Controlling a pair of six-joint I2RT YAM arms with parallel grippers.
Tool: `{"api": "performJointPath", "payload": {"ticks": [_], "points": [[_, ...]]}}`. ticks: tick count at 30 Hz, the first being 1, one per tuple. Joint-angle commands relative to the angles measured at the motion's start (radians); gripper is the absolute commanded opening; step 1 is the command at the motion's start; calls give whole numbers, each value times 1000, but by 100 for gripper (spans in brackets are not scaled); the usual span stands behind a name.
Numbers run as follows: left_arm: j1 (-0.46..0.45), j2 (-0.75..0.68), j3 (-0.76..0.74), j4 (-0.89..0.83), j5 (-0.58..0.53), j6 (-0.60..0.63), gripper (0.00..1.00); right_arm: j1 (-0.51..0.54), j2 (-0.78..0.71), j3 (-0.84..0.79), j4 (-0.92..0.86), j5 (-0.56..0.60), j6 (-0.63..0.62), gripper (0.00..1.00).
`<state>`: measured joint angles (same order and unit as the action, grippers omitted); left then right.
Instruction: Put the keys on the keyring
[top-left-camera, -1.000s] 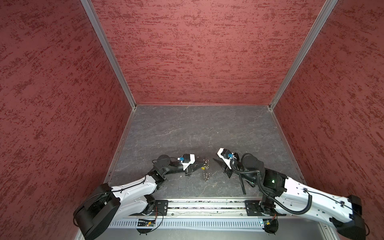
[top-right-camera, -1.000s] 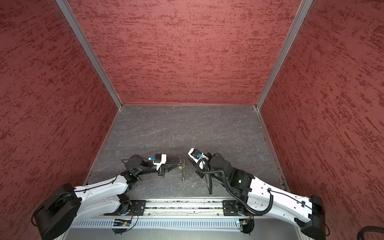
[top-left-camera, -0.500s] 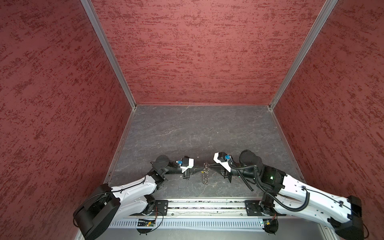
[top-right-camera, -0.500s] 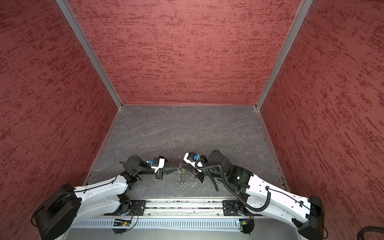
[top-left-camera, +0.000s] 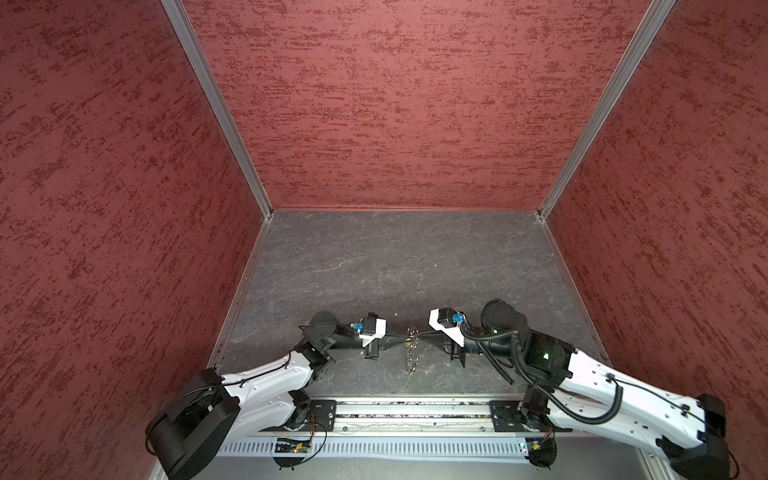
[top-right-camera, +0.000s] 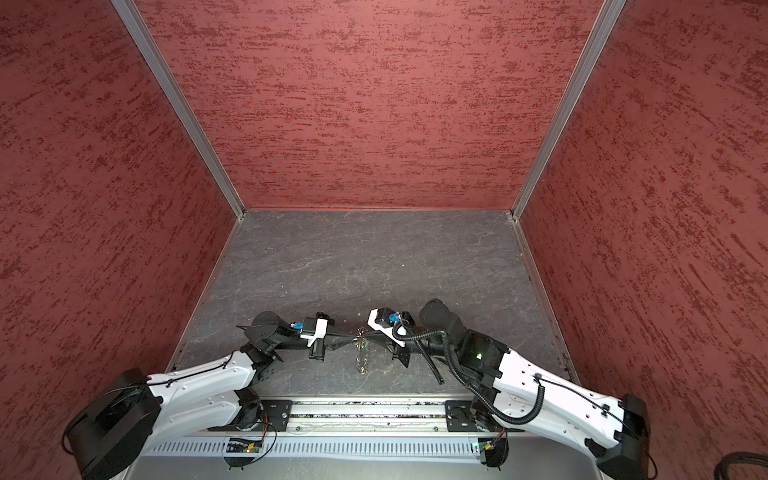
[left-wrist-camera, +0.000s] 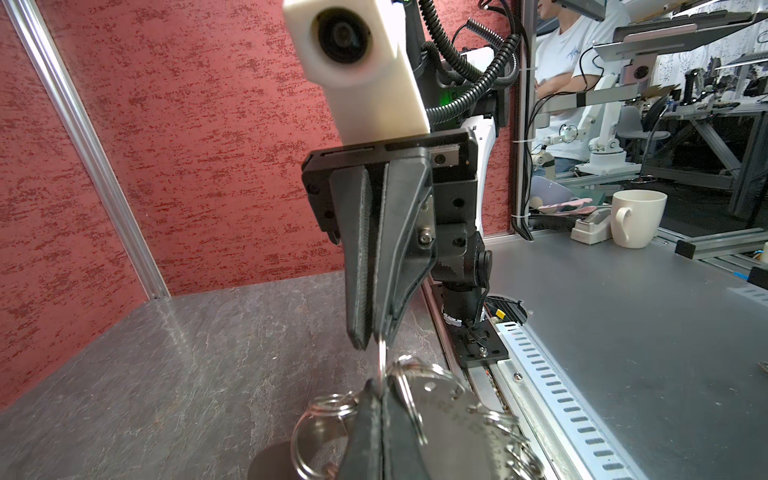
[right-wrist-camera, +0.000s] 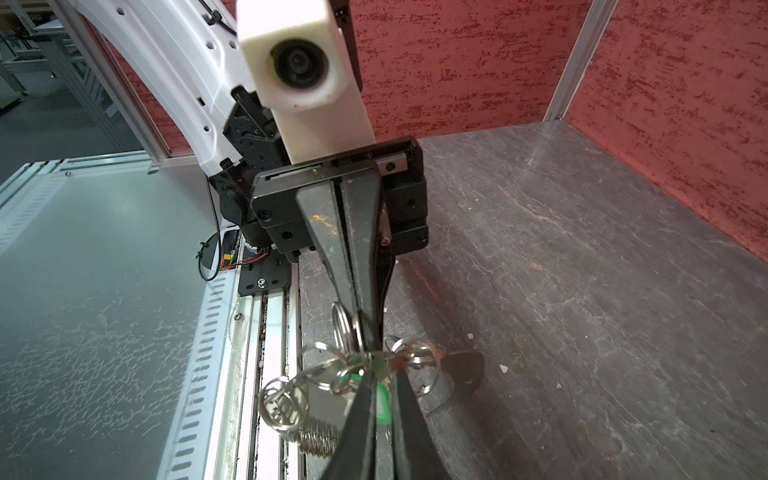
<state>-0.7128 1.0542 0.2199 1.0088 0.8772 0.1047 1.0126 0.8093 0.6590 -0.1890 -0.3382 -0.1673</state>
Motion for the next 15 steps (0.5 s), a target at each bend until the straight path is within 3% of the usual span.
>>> {"api": "performJointPath", "payload": {"ticks": [1, 7, 15], "points": [[12, -16, -5, 55, -32, -9, 0, 1, -12, -11, 11, -42, -23, 12], [12, -10, 1, 52, -15, -12, 0, 1, 7, -11, 36, -64, -19, 12], [10, -15, 4, 49, 15, -17, 0, 2, 0, -25, 66, 13, -7, 14]]}}
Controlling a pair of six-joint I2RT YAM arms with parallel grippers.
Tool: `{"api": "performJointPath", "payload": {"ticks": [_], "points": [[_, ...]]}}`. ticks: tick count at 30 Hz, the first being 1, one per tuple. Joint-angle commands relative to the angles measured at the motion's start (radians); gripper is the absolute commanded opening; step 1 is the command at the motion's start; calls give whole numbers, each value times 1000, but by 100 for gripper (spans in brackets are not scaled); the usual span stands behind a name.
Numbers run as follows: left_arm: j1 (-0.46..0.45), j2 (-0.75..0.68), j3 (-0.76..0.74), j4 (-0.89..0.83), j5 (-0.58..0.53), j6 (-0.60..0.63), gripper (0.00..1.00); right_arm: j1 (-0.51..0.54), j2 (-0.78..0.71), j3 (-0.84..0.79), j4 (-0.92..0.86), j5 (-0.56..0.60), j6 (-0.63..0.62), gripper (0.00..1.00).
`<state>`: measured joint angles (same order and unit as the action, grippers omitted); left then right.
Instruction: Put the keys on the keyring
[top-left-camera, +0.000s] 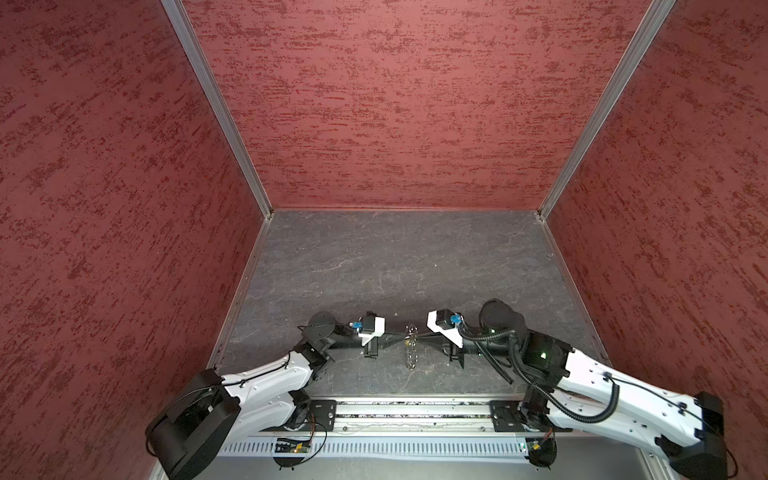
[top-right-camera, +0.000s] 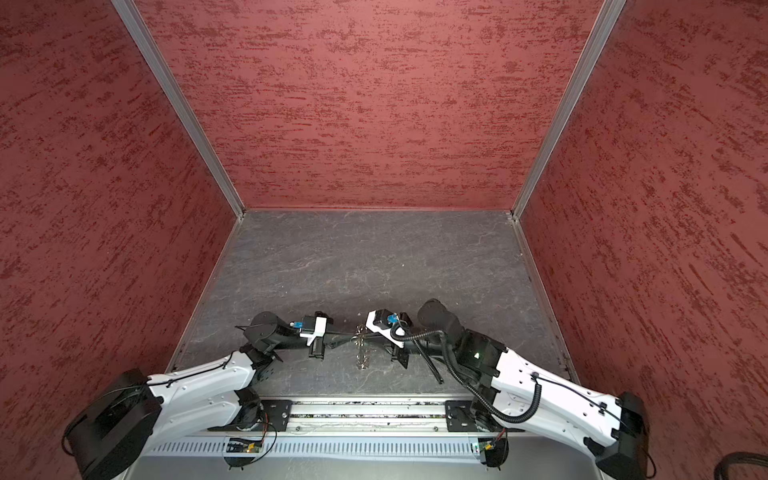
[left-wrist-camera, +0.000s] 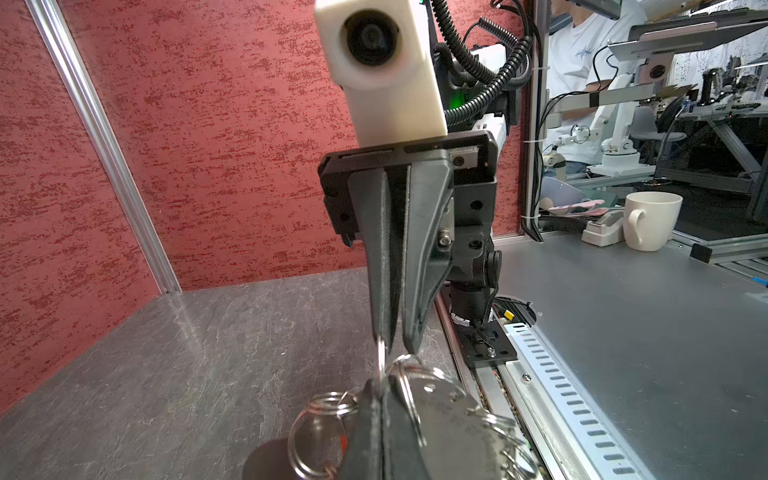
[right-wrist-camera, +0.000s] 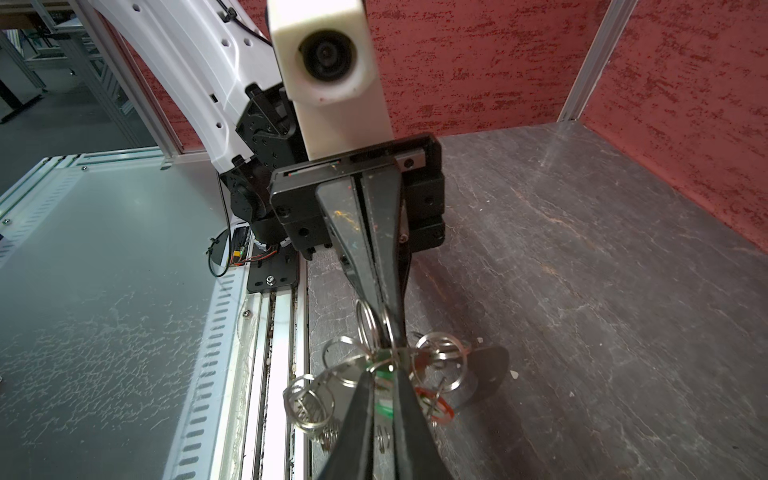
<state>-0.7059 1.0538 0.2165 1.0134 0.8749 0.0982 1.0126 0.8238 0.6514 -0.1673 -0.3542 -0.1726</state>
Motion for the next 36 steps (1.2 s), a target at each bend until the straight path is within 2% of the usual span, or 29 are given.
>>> {"api": "performJointPath", "payload": {"ticks": [1, 14, 21, 26, 29, 30, 34, 36], "points": [[4, -17, 5, 44, 16, -10, 0, 2, -19, -23, 51, 35, 1, 15], [1, 2, 14, 47, 35, -12, 0, 3, 22, -16, 90, -53, 13, 12], [-1, 6, 15, 41, 53, -12, 0, 4, 28, -9, 80, -49, 13, 0], [0, 17, 24, 14, 62, -3, 0, 2, 27, 4, 53, -38, 9, 0], [-1, 3, 39, -68, 56, 34, 0, 3, 32, 33, 1, -15, 6, 0], [0, -8, 43, -107, 48, 49, 1, 3, 34, 47, -25, -3, 5, 0], [5, -76, 86, -346, -64, 118, 20, 2, 58, 129, -206, 69, -21, 0], [9, -97, 100, -412, -103, 131, 26, 3, 77, 168, -288, 88, -35, 0]]}}
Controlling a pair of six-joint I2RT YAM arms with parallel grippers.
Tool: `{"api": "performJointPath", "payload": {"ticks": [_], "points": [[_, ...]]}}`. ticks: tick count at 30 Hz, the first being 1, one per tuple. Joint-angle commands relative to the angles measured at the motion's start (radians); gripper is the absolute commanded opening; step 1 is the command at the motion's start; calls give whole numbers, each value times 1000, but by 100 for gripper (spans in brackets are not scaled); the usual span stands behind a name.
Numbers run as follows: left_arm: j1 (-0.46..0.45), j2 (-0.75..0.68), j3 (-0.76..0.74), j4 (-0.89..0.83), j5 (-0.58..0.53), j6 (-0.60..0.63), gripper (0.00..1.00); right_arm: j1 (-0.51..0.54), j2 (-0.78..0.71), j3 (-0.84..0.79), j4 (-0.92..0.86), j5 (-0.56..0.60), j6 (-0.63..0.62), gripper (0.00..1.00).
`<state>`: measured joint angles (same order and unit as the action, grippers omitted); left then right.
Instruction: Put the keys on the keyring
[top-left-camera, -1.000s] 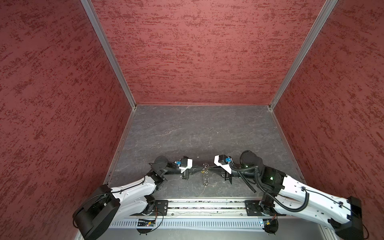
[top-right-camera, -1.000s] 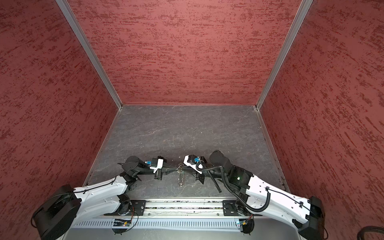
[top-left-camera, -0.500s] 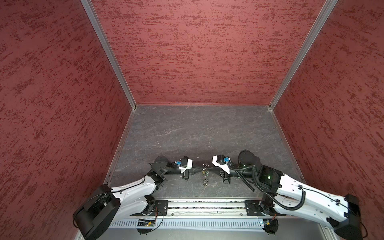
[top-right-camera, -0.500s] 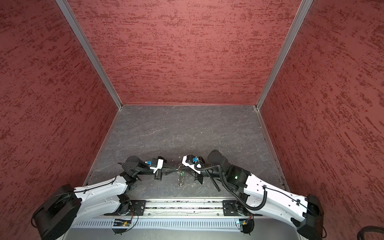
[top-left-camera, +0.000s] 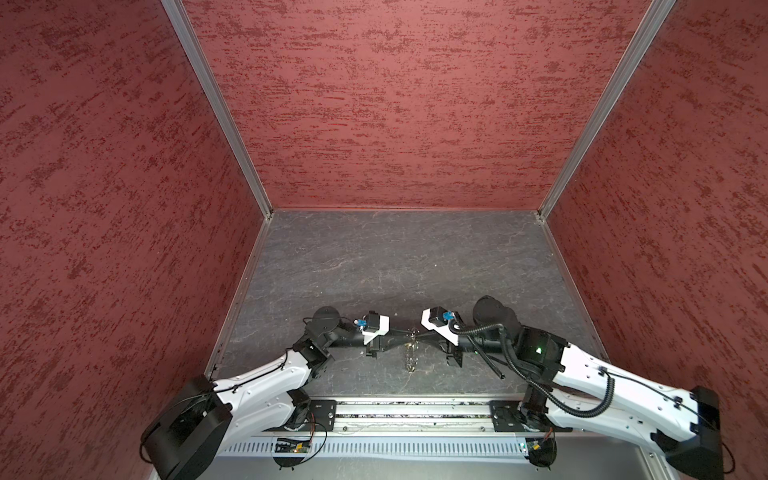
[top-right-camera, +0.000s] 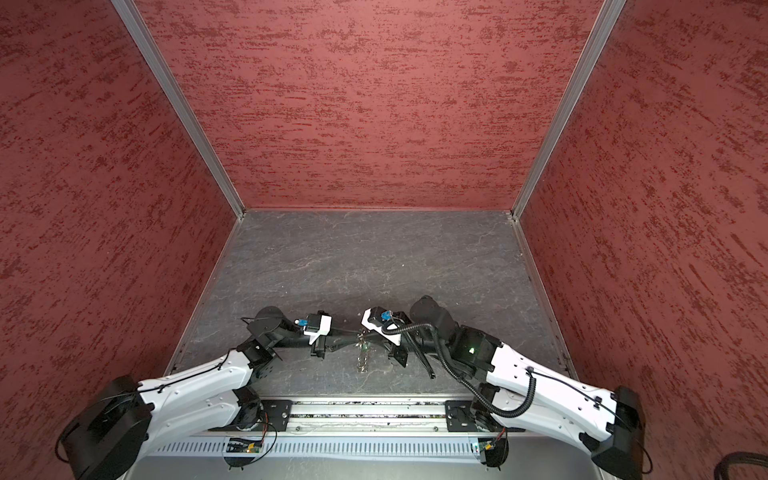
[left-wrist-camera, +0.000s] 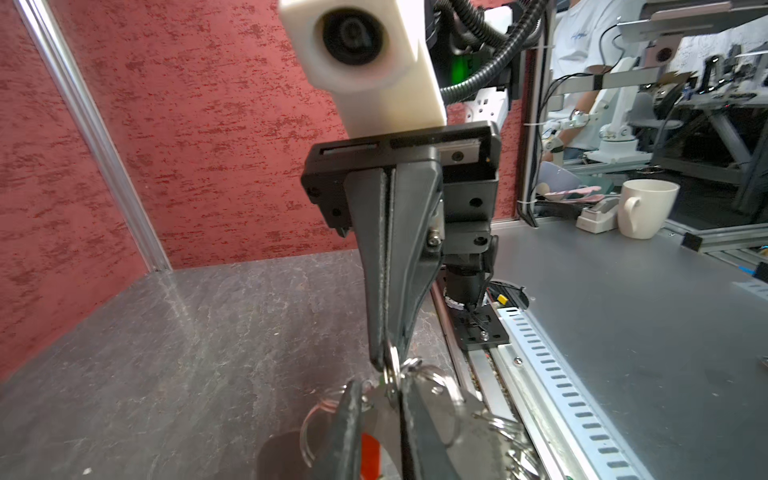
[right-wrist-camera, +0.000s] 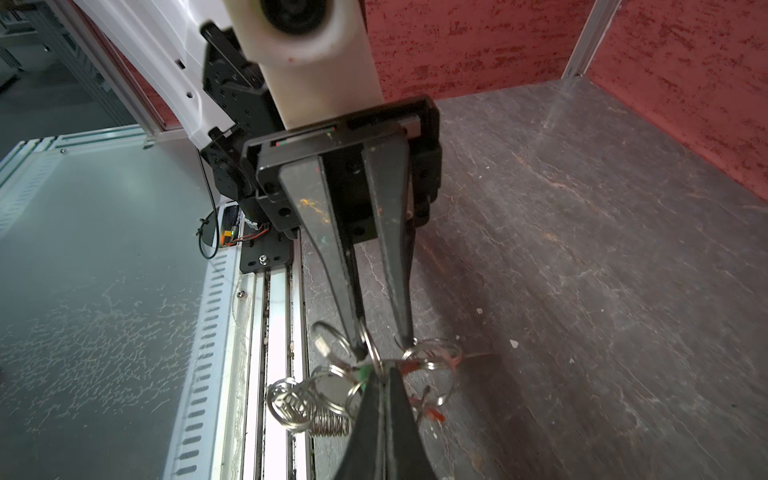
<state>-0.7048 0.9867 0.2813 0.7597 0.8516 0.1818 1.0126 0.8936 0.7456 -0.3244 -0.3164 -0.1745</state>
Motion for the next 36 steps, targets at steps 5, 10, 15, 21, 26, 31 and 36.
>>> {"api": "performJointPath", "payload": {"ticks": [5, 10, 15, 21, 26, 31, 36], "points": [[9, -48, 47, -222, -131, 71, 38, 3, 92, 180, -296, 72, -70, 0], [5, -43, 85, -315, -121, 80, 37, 3, 171, 251, -359, 81, -93, 0], [-5, -28, 103, -357, -93, 86, 30, 3, 192, 261, -337, 108, -96, 0], [-10, 2, 126, -386, -57, 87, 25, 3, 163, 256, -295, 120, -83, 0], [-11, 16, 139, -392, -40, 81, 18, 4, 185, 258, -284, 103, -78, 0], [-13, 28, 146, -393, -27, 74, 10, 3, 195, 249, -251, 91, -78, 0], [-15, 39, 151, -388, -33, 62, 0, 3, 197, 241, -236, 97, -73, 0]]}}
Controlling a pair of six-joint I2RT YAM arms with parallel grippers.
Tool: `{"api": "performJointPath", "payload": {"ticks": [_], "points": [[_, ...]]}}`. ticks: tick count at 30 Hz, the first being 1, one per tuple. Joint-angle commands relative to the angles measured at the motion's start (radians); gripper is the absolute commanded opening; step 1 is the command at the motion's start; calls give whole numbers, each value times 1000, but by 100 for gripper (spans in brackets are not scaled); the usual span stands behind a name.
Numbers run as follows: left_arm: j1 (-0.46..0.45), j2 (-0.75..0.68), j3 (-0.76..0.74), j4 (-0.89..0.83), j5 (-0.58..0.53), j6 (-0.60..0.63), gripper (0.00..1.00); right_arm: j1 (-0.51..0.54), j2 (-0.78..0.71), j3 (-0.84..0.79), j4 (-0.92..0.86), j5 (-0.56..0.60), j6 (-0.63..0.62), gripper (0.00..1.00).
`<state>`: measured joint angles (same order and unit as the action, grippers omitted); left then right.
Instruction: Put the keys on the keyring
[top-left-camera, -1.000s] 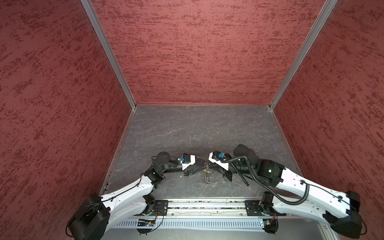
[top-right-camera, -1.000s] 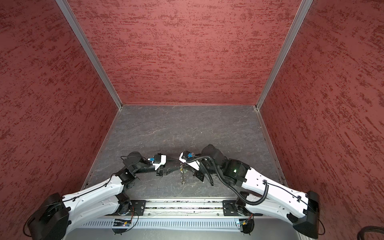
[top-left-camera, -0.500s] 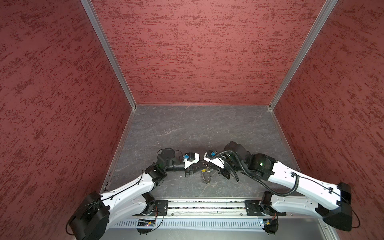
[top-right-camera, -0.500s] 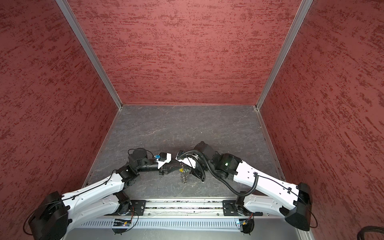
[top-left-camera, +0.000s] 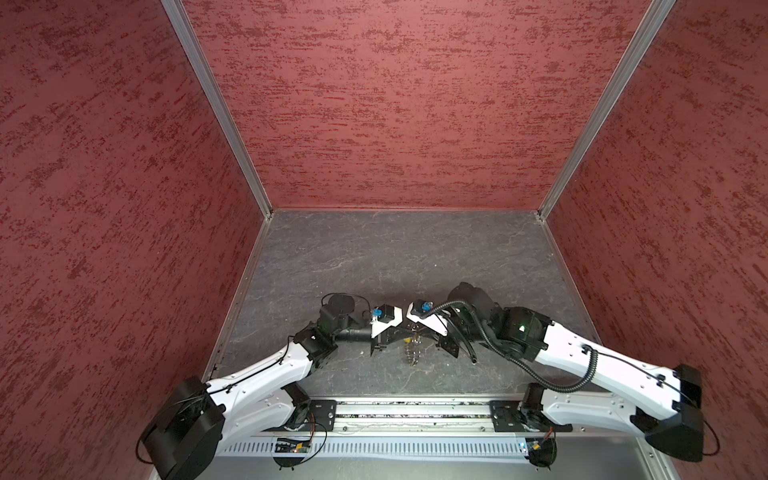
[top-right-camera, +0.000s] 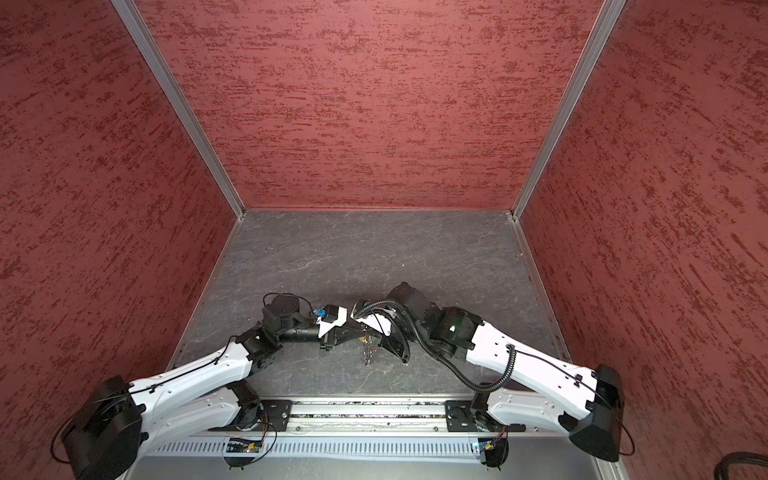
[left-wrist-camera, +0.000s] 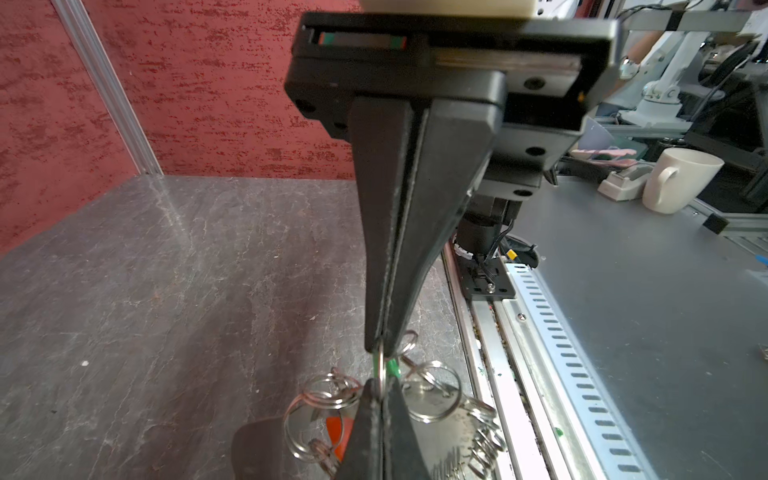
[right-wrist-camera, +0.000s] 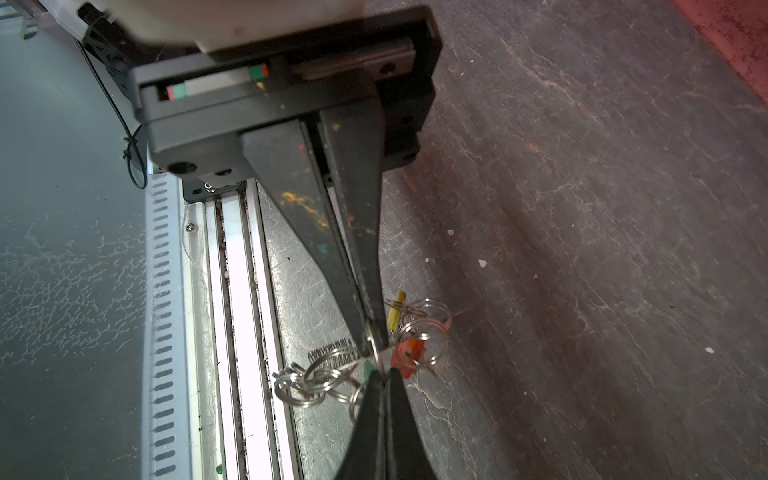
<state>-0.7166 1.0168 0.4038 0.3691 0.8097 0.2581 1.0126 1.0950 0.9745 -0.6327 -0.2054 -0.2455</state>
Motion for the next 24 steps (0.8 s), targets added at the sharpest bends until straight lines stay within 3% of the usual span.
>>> {"api": "performJointPath", "payload": {"ticks": [1, 4, 7, 10, 18, 24], "points": [[-2, 11, 28, 14, 1, -24, 0, 3, -6, 7, 75, -2, 0, 0], [-4, 30, 27, 55, -12, -64, 0, 1, -31, -13, 93, 58, 17, 0], [-4, 40, 18, 118, -34, -118, 0, 2, -82, -53, 135, 127, 41, 17], [-3, 35, -7, 201, -70, -159, 0, 2, -131, -97, 172, 165, 58, 24], [-4, 29, -29, 277, -108, -209, 0, 1, -179, -157, 232, 171, 89, 23], [-4, 37, -49, 339, -121, -227, 0, 2, -179, -186, 273, 97, 94, 20]]}}
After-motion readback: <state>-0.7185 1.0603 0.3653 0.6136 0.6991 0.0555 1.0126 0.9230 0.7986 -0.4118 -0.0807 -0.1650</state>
